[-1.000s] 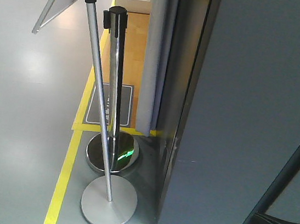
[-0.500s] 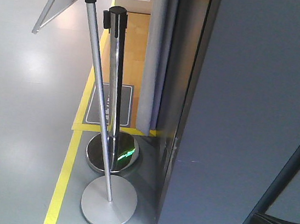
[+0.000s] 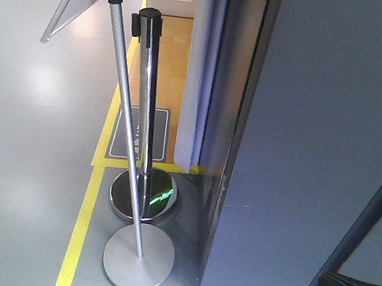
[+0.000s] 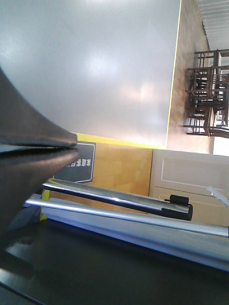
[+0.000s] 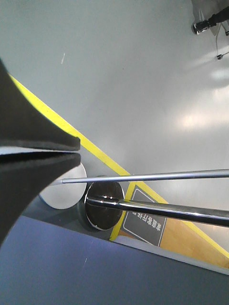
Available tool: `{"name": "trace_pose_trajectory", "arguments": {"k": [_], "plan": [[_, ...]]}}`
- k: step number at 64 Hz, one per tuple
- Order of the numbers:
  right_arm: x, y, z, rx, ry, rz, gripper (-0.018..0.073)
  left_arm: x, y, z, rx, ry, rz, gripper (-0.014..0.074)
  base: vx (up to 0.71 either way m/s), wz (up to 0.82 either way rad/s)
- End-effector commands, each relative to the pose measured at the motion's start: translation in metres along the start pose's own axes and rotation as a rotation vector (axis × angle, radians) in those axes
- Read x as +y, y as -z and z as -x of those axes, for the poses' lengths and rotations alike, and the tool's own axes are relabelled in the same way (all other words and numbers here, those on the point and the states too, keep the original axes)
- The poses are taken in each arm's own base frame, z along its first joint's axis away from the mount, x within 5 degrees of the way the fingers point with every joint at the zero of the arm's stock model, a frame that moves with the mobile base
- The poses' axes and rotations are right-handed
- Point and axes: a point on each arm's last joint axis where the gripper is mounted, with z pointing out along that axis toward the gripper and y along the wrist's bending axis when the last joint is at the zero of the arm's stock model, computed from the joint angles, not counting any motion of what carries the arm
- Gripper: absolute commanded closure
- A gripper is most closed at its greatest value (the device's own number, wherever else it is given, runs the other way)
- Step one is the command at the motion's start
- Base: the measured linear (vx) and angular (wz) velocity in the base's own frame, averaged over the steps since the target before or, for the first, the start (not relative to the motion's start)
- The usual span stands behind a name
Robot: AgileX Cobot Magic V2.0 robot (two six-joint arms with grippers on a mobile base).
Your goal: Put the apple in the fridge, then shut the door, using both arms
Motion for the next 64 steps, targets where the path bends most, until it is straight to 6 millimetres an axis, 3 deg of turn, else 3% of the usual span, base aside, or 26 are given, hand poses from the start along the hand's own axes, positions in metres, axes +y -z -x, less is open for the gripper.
{"name": "trace_pose_trajectory", "arguments": {"k": [1, 19, 30, 55, 64], "plan": [[-0.001, 0.003, 0.011, -0.056, -0.011, -0.012, 0.0564, 0.000, -0.001, -0.002, -0.065, -0.001, -0.015, 0.0603, 0.00, 0.00], [-0.003, 0.001, 0.007, -0.058, -0.018, -0.031, 0.0564, 0.000, -0.001, -0.002, -0.064, -0.001, -0.015, 0.0603, 0.00, 0.00], [-0.006, 0.002, -0.013, -0.101, -0.060, -0.119, 0.0564, 0.000, -0.001, -0.002, -0.064, -0.001, -0.015, 0.0603, 0.00, 0.00], [-0.013, 0.031, -0.050, -0.289, -0.203, -0.426, 0.0562, 0.000, -0.001, -0.002, -0.064, -0.001, -0.015, 0.0603, 0.00, 0.00], [-0.019, 0.032, -0.063, -0.372, -0.263, -0.494, 0.0561, 0.000, -0.001, -0.002, -0.064, -0.001, -0.015, 0.0603, 0.00, 0.00]]}}
